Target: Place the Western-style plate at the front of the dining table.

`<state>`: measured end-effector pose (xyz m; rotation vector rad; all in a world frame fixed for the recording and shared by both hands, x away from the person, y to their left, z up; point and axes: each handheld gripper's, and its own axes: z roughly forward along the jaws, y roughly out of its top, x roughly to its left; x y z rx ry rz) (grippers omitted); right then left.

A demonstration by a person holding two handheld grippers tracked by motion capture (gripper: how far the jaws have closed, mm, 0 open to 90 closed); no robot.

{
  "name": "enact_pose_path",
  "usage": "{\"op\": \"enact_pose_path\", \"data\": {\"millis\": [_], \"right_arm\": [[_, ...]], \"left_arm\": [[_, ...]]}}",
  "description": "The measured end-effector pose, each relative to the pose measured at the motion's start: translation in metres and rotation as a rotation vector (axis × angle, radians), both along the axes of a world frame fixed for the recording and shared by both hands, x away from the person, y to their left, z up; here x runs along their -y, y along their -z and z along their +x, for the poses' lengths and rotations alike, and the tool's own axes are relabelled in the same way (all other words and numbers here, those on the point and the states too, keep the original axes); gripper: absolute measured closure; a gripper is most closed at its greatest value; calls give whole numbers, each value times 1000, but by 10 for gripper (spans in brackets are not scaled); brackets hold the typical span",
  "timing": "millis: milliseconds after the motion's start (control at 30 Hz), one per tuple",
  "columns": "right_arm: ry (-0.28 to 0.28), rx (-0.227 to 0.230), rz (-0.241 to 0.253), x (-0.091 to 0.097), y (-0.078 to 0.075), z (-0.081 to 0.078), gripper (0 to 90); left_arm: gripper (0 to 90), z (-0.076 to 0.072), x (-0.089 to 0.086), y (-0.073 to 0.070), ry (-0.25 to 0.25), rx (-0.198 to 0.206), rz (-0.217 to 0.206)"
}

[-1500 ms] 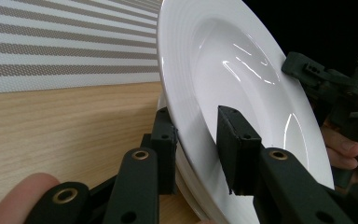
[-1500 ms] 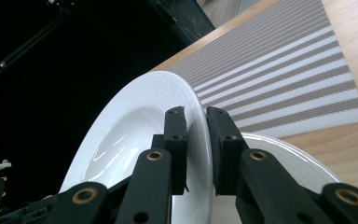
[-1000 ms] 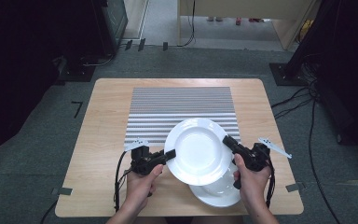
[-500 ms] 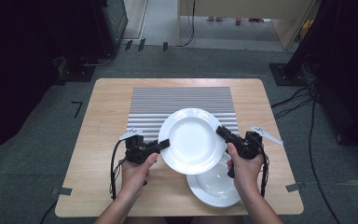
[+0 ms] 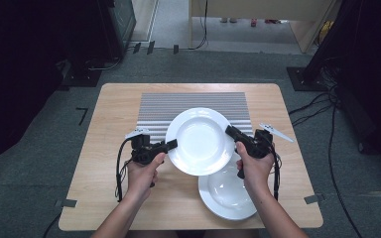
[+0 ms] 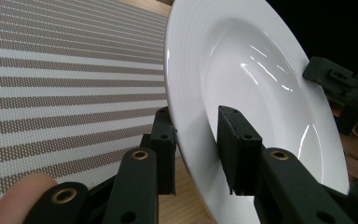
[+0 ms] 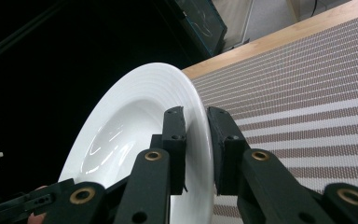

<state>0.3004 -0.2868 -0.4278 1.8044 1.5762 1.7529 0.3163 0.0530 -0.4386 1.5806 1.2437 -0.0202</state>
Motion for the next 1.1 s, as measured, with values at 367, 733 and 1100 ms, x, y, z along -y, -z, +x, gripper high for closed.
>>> {"op": "enact_pose_path", "data": {"millis": [367, 733, 1100], "right_arm": [[4, -2, -21, -8, -3, 28, 785], [1, -30, -5, -13, 0, 53, 779], [3, -55, -21, -18, 10, 82, 774]], "left_arm": [[695, 26, -4, -5, -28, 3, 18], [700, 50, -7, -8, -59, -1, 31], [698, 76, -8, 0, -75, -30, 61]]}}
